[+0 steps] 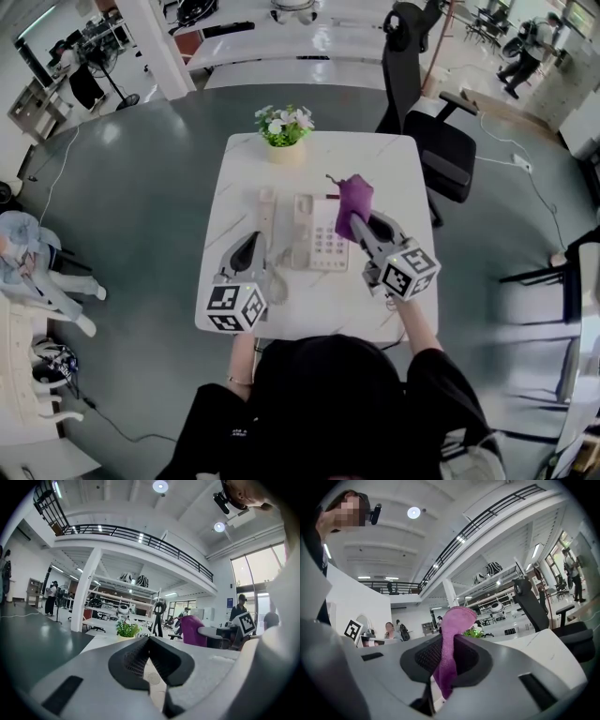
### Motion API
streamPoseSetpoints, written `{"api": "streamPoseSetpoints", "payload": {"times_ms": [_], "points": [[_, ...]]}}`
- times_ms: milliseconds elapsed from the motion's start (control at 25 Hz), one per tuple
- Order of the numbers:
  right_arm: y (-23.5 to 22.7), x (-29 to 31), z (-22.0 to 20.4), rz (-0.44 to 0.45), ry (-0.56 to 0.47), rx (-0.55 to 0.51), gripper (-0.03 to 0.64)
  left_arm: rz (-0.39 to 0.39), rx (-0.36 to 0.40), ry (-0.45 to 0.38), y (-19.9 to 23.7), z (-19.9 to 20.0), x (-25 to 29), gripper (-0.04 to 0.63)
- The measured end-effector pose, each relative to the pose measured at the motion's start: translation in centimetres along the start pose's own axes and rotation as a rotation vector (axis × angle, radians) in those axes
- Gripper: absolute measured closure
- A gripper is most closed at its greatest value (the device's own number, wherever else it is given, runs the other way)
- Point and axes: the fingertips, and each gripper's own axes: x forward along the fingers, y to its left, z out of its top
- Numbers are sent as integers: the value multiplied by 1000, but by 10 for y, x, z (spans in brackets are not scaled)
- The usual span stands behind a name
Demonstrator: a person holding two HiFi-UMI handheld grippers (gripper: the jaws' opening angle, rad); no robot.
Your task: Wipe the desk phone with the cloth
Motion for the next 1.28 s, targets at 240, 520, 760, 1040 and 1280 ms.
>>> {"api": "streamPoseSetpoints", "payload": {"times_ms": [240,520,760,1040,1280], "points": [[-4,-6,14,-41,-20,-37,580,12,10,-19,1,8,2,598],[-7,-11,20,-68,-24,-82,580,23,38,-15,3,9,0,598],[-12,-16,16,-95,-17,-83,580,32,60,-1,6,10,-2,598],[-18,-18,13,-113,-17,-76,580,36,62,-5,9,13,-2,598],[-22,-19,15,-124,-17,-85,580,35,61,-3,7,12,2,598]]}}
